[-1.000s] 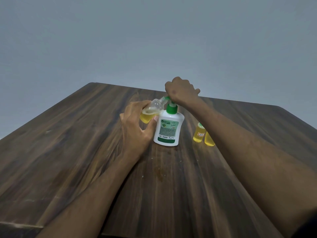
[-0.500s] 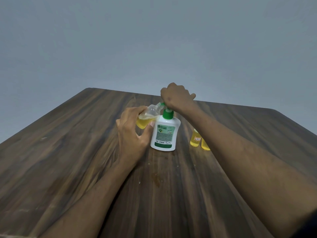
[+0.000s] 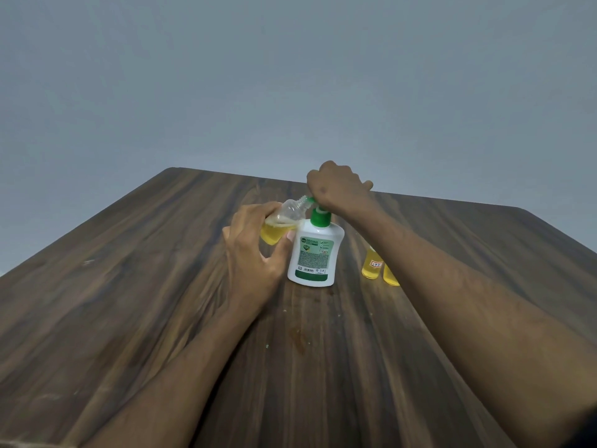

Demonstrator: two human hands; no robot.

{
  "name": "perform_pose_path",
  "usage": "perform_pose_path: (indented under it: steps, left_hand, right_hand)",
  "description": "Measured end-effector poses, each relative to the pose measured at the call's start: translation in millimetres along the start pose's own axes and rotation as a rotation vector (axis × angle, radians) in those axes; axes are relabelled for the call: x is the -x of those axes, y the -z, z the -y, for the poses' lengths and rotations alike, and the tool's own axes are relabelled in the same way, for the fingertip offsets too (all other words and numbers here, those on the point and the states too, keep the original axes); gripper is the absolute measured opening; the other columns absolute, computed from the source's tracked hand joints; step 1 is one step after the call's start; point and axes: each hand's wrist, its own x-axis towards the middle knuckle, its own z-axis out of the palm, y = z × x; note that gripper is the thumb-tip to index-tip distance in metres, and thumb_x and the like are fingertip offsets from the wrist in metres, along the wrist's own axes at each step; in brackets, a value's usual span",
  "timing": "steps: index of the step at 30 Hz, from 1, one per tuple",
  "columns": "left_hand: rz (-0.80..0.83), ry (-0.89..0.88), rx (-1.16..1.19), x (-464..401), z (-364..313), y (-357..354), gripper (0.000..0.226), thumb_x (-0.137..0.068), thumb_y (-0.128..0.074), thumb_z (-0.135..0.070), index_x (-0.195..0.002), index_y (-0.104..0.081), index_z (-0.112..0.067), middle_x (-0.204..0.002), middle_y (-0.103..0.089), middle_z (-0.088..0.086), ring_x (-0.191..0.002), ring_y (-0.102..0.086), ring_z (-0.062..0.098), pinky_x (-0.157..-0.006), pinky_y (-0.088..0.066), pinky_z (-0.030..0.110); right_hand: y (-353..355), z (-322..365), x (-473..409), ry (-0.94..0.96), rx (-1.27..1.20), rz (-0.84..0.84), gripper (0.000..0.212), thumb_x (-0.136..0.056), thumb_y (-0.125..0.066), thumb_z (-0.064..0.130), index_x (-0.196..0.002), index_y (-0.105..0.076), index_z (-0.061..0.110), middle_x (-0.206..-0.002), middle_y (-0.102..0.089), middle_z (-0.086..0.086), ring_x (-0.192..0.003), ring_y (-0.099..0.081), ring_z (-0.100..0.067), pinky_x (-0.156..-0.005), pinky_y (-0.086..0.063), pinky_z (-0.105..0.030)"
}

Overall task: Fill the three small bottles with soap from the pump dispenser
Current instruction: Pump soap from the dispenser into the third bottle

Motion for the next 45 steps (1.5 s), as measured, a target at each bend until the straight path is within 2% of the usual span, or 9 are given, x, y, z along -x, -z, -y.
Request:
perform_pose_path:
  steps: [9,15,18,23,29,38,45]
  left_hand:
    - [0.007,-0.001,0.003,-0.8,-1.2,0.4,0.036,-0.091,-0.073,-0.033,-0.123,-0.072,-0.017,-0.117,-0.067,-0.009,-0.108,-0.064,0.013,-0.089,-0.044,0.039]
    - [0.01,0.007,-0.006,-0.7,0.6,-0.3,0.037,-0.09,-0.075,-0.029,-0.124,-0.072,-0.016,-0.119,-0.068,-0.008,-0.11,-0.062,0.01,-0.09,-0.043,0.039]
    - [0.004,0.009,0.001,-0.9,1.3,-1.1,0.037,-0.09,-0.074,-0.031,-0.124,-0.072,-0.016,-0.119,-0.067,-0.008,-0.109,-0.062,0.01,-0.091,-0.044,0.039]
    - [0.008,0.008,0.008,-0.4,0.6,-0.3,0.036,-0.09,-0.075,-0.03,-0.124,-0.072,-0.018,-0.119,-0.067,-0.009,-0.11,-0.063,0.011,-0.091,-0.045,0.041]
    - [0.008,0.005,-0.007,-0.6,-0.5,0.1,0.036,-0.09,-0.075,-0.031,-0.124,-0.072,-0.017,-0.119,-0.067,-0.01,-0.108,-0.062,0.01,-0.089,-0.041,0.035]
    - [0.004,-0.002,0.0,-0.7,-0.6,-0.3,0.037,-0.091,-0.072,-0.034,-0.124,-0.072,-0.018,-0.119,-0.066,-0.01,-0.109,-0.062,0.01,-0.088,-0.043,0.036]
    - [0.004,0.006,0.012,-0.7,0.5,0.1,0.036,-0.09,-0.076,-0.03,-0.124,-0.072,-0.017,-0.119,-0.068,-0.007,-0.111,-0.064,0.013,-0.09,-0.048,0.046]
  right_hand:
    - [-0.1,0.4,1.7,-0.012,0.004,0.025,0.018,-0.09,-0.039,0.024,-0.075,-0.043,0.017,-0.079,-0.048,-0.002,-0.071,-0.044,-0.021,-0.092,-0.031,-0.047]
    - [-0.5,0.6,1.0,-0.014,-0.001,0.013,0.019,-0.091,-0.038,0.025,-0.075,-0.043,0.017,-0.079,-0.049,-0.002,-0.069,-0.042,-0.018,-0.096,-0.032,-0.048]
    - [0.7,0.3,1.6,0.004,-0.019,-0.013,0.019,-0.092,-0.037,0.025,-0.075,-0.042,0.017,-0.079,-0.048,-0.002,-0.071,-0.045,-0.022,-0.094,-0.032,-0.048]
    - [0.1,0.1,2.8,-0.003,-0.014,0.021,0.019,-0.092,-0.038,0.025,-0.075,-0.042,0.017,-0.079,-0.049,-0.002,-0.069,-0.042,-0.018,-0.093,-0.031,-0.047]
    - [0.6,0.3,2.3,-0.008,-0.012,0.025,0.02,-0.093,-0.037,0.025,-0.075,-0.041,0.017,-0.08,-0.048,-0.001,-0.069,-0.041,-0.017,-0.098,-0.033,-0.049]
    - [1.1,0.9,2.2,0.009,-0.003,-0.005,0.019,-0.092,-0.037,0.024,-0.075,-0.042,0.017,-0.079,-0.049,-0.002,-0.069,-0.042,-0.018,-0.099,-0.033,-0.05]
    - [0.6,1.1,2.7,0.011,-0.006,-0.016,0.02,-0.092,-0.037,0.025,-0.075,-0.041,0.017,-0.079,-0.047,-0.002,-0.078,-0.048,-0.025,-0.097,-0.031,-0.049]
